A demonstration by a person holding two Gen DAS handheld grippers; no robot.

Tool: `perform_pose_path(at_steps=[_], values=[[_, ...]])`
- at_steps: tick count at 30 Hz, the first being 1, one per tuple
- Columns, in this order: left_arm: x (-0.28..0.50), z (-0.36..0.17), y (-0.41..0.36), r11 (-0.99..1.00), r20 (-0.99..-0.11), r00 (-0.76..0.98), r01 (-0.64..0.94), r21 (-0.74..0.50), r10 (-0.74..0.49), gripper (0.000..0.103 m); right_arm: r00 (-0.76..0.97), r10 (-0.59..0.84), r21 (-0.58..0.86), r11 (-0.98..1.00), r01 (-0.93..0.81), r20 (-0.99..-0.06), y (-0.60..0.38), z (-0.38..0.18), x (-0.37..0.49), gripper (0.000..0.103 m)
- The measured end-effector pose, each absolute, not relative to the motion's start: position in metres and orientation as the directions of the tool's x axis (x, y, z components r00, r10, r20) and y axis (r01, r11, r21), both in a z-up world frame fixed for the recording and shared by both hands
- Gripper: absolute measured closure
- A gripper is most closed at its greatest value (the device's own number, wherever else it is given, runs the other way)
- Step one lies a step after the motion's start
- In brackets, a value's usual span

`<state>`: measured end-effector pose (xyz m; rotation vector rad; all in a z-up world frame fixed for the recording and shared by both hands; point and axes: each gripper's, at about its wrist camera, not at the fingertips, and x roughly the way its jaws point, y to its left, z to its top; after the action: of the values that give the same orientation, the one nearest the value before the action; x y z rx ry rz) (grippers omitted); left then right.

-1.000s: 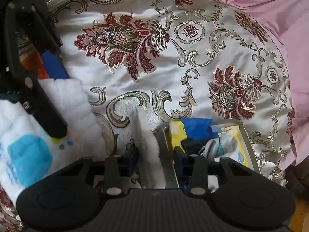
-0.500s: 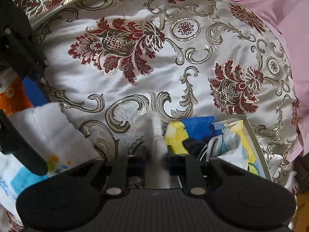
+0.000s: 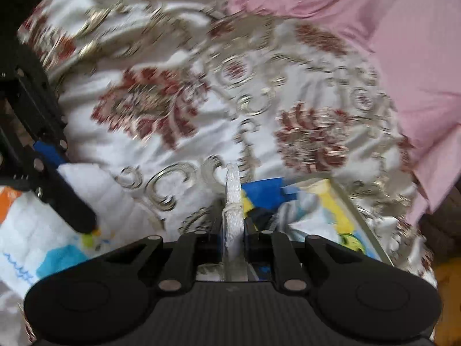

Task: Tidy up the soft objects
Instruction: 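Lift the diaper and white strip over the frog-picture tray with both tools, then lower the diaper and white strip into the tray and open both tools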

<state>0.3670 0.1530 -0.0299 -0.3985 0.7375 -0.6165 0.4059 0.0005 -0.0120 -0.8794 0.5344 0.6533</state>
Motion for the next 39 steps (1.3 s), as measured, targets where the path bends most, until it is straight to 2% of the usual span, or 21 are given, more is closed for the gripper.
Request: perform_pose_path(at_steps=[8, 12, 20, 25, 33, 39], values=[[0.359, -0.001, 0.157, 0.782, -0.409, 0.704, 0.342, -0.521, -0.581, 0.094, 0.745, 0.296, -0.468, 0.626, -0.624, -0.597, -0.041, 0.020, 0.408, 0.088], [0.372, 0.013, 0.158, 0.798, -0.385, 0.755, 0.292, -0.527, -0.531, 0.094, 0.765, 0.304, -0.373, 0.734, -0.568, -0.568, -0.064, 0.029, 0.427, 0.088], [0.464, 0.052, 0.119, 0.807, -0.310, 0.797, 0.336, -0.485, -0.518, 0.094, 0.780, 0.295, -0.157, 0.882, -0.445, -0.552, -0.104, 0.031, 0.492, 0.088], [0.521, 0.045, 0.081, 0.771, -0.283, 0.788, 0.341, -0.538, -0.546, 0.094, 0.780, 0.297, 0.021, 0.939, -0.342, -0.550, -0.141, 0.029, 0.529, 0.088], [0.565, 0.011, 0.036, 0.758, -0.326, 0.771, 0.290, -0.585, -0.547, 0.094, 0.773, 0.302, 0.147, 0.953, -0.266, -0.558, -0.179, 0.021, 0.555, 0.084], [0.570, -0.008, 0.038, 0.837, -0.427, 0.792, 0.185, -0.514, -0.437, 0.092, 0.788, 0.267, 0.158, 0.964, -0.215, -0.555, -0.191, 0.013, 0.556, 0.075]])
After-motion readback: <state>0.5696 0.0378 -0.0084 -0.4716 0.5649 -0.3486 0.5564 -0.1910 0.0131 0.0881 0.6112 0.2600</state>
